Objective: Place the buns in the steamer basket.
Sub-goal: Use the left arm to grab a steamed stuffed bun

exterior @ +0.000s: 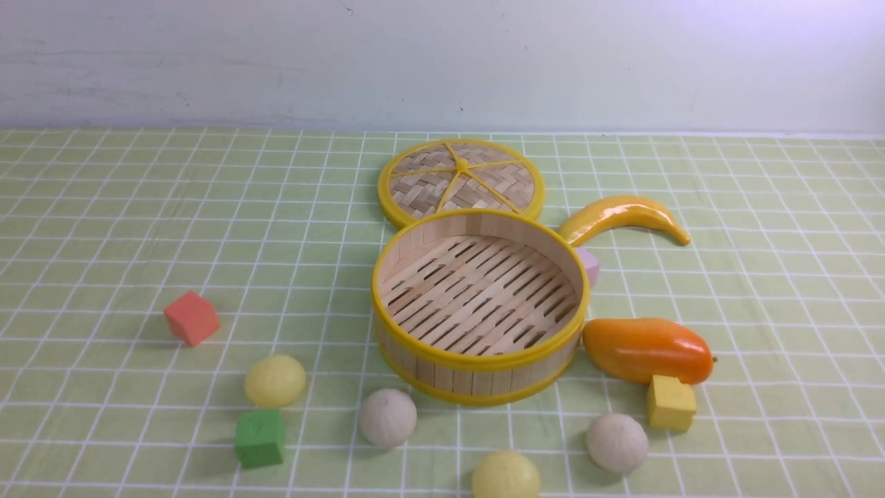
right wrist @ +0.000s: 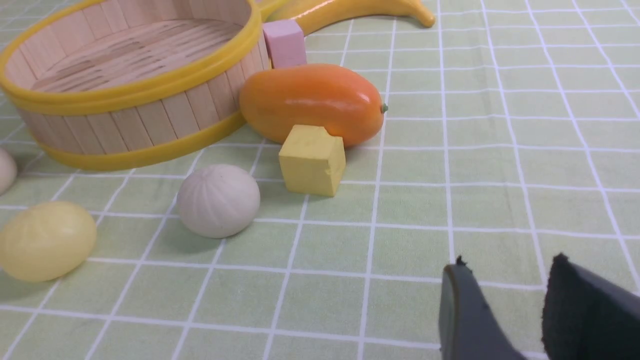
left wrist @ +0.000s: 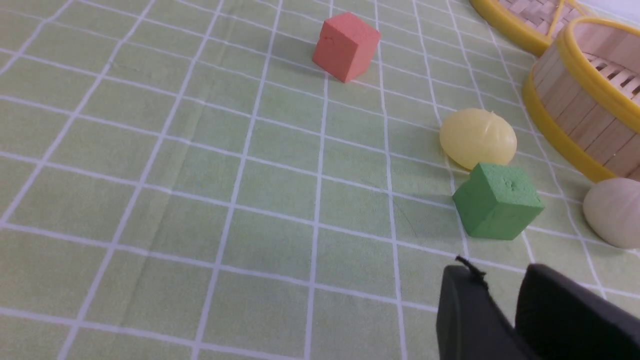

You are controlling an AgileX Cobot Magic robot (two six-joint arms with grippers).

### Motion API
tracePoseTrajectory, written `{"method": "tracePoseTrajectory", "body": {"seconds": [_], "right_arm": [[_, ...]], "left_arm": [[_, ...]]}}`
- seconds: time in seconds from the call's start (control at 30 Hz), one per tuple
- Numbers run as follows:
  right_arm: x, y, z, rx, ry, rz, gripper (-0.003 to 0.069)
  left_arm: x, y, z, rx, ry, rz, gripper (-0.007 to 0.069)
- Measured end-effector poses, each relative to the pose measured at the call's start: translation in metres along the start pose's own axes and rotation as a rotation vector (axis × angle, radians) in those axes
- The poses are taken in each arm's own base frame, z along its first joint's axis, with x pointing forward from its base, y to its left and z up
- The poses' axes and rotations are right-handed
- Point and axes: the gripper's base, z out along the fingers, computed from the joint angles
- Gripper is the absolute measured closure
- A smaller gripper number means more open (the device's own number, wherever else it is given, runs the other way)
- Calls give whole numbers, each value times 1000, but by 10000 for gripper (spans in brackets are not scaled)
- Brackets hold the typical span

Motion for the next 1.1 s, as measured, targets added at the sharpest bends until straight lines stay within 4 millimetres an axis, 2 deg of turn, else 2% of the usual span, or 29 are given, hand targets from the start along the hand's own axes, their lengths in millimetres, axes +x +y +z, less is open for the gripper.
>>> {"method": "tracePoseTrajectory", "body": {"seconds": [0.2,0.4,0.47,0.57,0.67,0.83,0.9,0.97,1.1], "right_arm": [[0,0,0,0,0,0,420],[0,0,0,0,0,0,420],[0,0,0,0,0,0,420],[0,0,0,0,0,0,420],[0,0,0,0,0,0,420],[0,0,0,0,0,0,420],[0,0,0,0,0,0,420],[0,0,0,0,0,0,420],[0,0,0,0,0,0,420]], "left_arm": [[-4,-4,0,41,-43,-89,463],[-13,-11,-2,157,-118,-441,461],[-16,-12,-2,169,-144,-482,460],[-26,-10,-4,204,-241,-635,460],[-35,-6,-7,205,-348,-687,460],[-58,-18,-21,257,-384,-622,500],[-78,-34,-36,303,-334,-511,571],[-91,-45,-40,309,-237,-441,635],[-118,-66,-25,246,112,-308,638]]}}
